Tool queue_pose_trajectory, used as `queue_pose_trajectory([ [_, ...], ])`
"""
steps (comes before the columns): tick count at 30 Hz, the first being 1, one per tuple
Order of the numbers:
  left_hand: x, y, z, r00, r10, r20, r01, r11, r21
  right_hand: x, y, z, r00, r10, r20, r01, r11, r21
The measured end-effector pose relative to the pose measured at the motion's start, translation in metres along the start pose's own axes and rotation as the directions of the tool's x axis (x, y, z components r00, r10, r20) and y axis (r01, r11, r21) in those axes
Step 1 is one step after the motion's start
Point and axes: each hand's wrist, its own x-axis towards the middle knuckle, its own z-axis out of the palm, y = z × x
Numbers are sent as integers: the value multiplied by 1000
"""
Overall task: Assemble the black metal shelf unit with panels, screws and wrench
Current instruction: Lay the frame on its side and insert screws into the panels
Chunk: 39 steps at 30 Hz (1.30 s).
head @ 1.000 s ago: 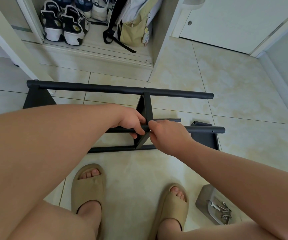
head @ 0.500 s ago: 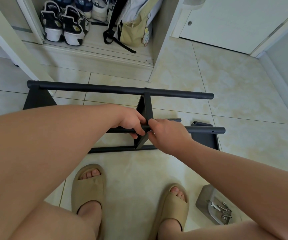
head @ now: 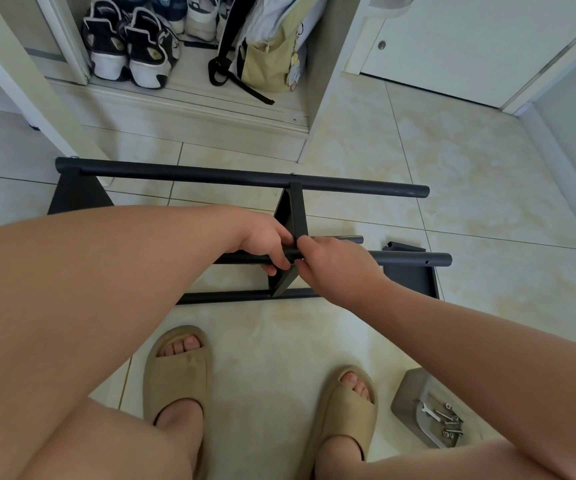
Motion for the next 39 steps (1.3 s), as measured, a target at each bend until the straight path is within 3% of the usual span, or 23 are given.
queue_pose_trajectory([
  [3, 0, -1, -1, 1000, -24, -9, 24, 999, 26, 1, 0, 1, 999, 34, 28, -32, 995, -92],
  [9, -2, 1, -2, 999, -41, -27, 43, 997, 63, -5, 1, 0, 999, -10, -39, 13, 998, 68],
  [17, 0, -2, -1, 999, -41, -34, 42, 999, 29, 0, -1, 2, 999, 31, 21, -28, 994, -110],
  [20, 0, -1, -2, 999, -39, -30, 39, 999, 27, -2, 1, -1, 999, 51, 0, -51, 998, -24],
  [25, 1, -1, -1, 998, -38, -52, 41, 998, 41, -5, -2, 1, 996, -71, -52, 74, 996, 58],
  [33, 1, -2, -2, 999, -33, -38, 34, 999, 33, -2, 2, 9, 995, -54, -85, 59, 996, 65],
  [39, 1, -3, -2, 999, -30, -27, 32, 999, 39, -2, 6, 5, 998, 47, -44, -44, 997, 68],
])
